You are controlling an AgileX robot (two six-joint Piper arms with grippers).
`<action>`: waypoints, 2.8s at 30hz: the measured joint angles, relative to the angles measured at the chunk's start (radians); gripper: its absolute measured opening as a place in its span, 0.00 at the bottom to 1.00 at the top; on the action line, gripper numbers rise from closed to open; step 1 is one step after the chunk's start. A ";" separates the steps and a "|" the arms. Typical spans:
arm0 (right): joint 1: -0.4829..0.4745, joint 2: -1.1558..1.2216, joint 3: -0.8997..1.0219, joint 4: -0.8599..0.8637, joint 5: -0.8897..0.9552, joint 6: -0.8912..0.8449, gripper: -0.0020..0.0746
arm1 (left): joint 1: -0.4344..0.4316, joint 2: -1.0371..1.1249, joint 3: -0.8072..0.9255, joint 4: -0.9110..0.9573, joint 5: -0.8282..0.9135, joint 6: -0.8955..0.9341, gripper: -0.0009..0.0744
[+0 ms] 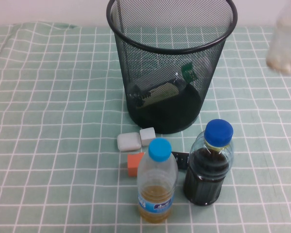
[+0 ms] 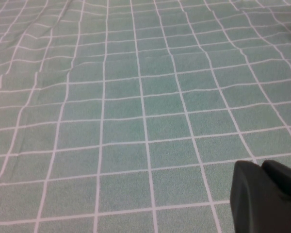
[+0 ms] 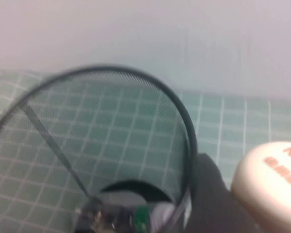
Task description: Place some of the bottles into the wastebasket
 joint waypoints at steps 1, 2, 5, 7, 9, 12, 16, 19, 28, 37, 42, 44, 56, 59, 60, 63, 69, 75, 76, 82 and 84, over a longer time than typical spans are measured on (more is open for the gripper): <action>0.019 0.043 -0.087 -0.004 0.020 0.000 0.02 | 0.000 0.000 0.000 0.000 0.000 0.000 0.01; 0.039 0.087 -0.172 -0.007 0.039 0.000 0.02 | 0.000 0.000 0.000 0.000 0.000 0.000 0.01; 0.095 0.214 -0.390 -0.009 0.088 0.000 0.02 | 0.000 0.000 0.000 0.000 0.000 0.000 0.01; 0.128 0.292 -0.508 -0.002 0.091 -0.008 0.02 | 0.000 0.000 0.000 0.000 0.000 0.000 0.01; 0.153 0.377 -0.610 0.019 0.091 -0.009 0.02 | 0.000 0.000 0.000 0.000 0.000 0.000 0.01; 0.174 0.483 -0.695 0.032 0.089 -0.015 0.02 | 0.000 0.000 0.000 0.000 0.000 0.000 0.01; 0.185 0.593 -0.719 0.032 0.060 -0.021 0.02 | 0.000 0.000 0.000 0.000 0.000 0.000 0.01; 0.185 0.658 -0.719 0.028 0.033 -0.066 0.04 | 0.000 0.000 0.000 0.000 0.000 0.000 0.01; 0.185 0.751 -0.719 0.018 0.025 -0.111 0.59 | 0.000 0.000 0.000 0.000 0.000 0.000 0.01; 0.185 0.652 -0.719 -0.007 0.209 -0.064 0.47 | 0.000 0.000 0.000 0.000 0.000 0.000 0.01; 0.185 0.566 -0.719 -0.039 0.371 -0.066 0.02 | 0.000 0.000 0.000 0.000 0.000 0.000 0.01; 0.187 0.539 -0.719 -0.071 0.418 -0.033 0.03 | 0.000 0.000 0.000 0.000 0.000 0.000 0.01; 0.185 0.384 -0.714 -0.224 0.538 -0.030 0.02 | 0.000 0.000 0.000 0.000 0.000 0.000 0.01; 0.185 0.336 -0.712 -0.228 0.538 -0.064 0.02 | 0.000 0.000 0.000 0.000 0.000 0.000 0.01; 0.185 0.321 -0.712 -0.225 0.538 -0.077 0.02 | 0.000 0.000 0.000 0.000 0.000 0.000 0.01; 0.185 0.272 -0.701 -0.195 0.538 -0.132 0.02 | 0.000 0.000 0.000 0.000 0.000 0.000 0.01; 0.185 0.014 -0.431 -0.227 0.532 -0.147 0.02 | 0.000 0.000 0.000 0.000 0.000 0.000 0.01; 0.145 -0.344 0.159 -0.281 0.266 -0.147 0.02 | 0.000 0.000 0.000 0.000 0.000 0.000 0.01; 0.127 -0.401 0.258 -0.269 0.202 -0.147 0.02 | 0.000 0.000 0.000 0.000 0.000 0.000 0.01; -0.052 -0.831 0.988 -0.184 -0.299 -0.147 0.02 | 0.000 0.000 0.000 0.000 0.000 0.000 0.01; -0.112 -0.960 1.207 -0.150 -0.456 -0.147 0.02 | 0.000 0.000 0.000 0.000 0.000 0.000 0.01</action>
